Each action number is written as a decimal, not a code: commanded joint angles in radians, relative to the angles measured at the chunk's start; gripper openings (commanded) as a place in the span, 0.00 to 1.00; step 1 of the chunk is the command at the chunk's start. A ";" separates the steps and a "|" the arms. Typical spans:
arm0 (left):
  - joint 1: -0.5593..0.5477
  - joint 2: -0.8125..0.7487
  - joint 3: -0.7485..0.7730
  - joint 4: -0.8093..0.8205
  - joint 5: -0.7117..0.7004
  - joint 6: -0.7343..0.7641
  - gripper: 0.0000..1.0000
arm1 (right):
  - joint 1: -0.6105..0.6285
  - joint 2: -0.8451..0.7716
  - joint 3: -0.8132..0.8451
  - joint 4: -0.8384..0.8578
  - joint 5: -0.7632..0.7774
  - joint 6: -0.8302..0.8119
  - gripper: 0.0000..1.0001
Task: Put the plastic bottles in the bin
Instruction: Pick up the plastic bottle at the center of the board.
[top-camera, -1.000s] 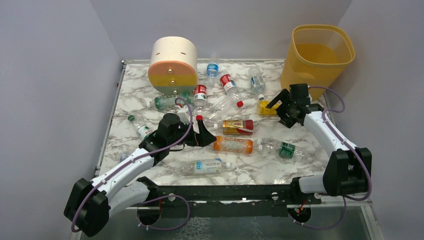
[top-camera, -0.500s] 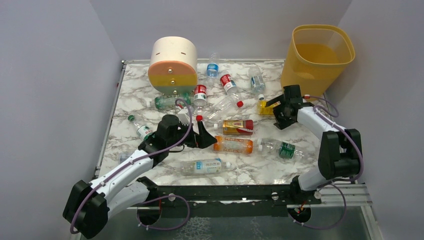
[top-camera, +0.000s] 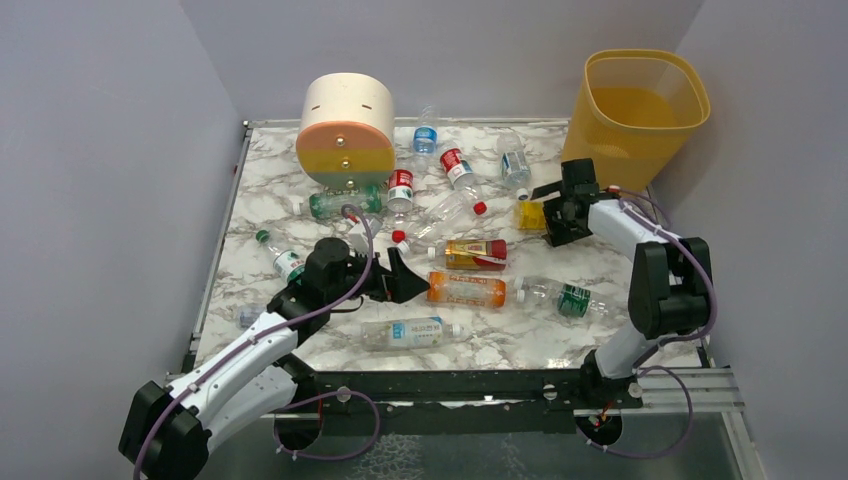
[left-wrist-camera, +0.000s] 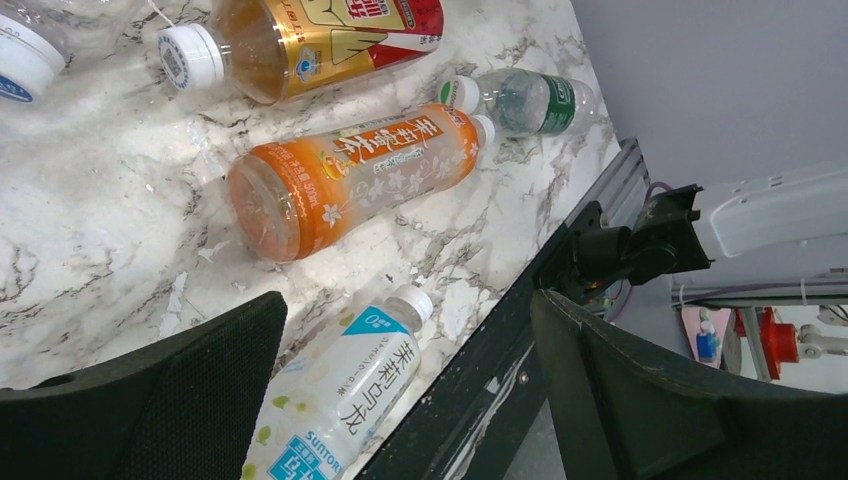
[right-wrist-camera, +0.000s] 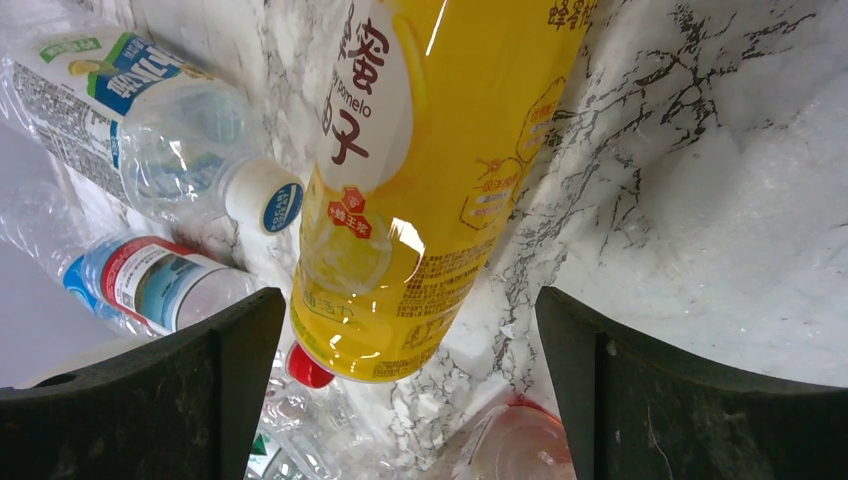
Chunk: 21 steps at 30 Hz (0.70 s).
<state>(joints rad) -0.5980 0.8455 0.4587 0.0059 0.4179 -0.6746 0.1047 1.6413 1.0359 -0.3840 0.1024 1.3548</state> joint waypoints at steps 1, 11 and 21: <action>-0.006 -0.020 0.003 -0.001 -0.002 -0.004 0.99 | 0.007 0.039 0.032 -0.042 0.051 0.049 0.99; -0.006 -0.018 0.023 -0.021 -0.006 0.011 0.99 | 0.007 0.120 0.050 -0.070 0.069 0.034 0.98; -0.006 -0.022 0.042 -0.027 -0.010 0.002 0.99 | 0.033 0.040 -0.037 -0.050 0.105 -0.019 0.71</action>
<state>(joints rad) -0.5983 0.8341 0.4706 -0.0174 0.4171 -0.6731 0.1127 1.7466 1.0508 -0.4072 0.1333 1.3708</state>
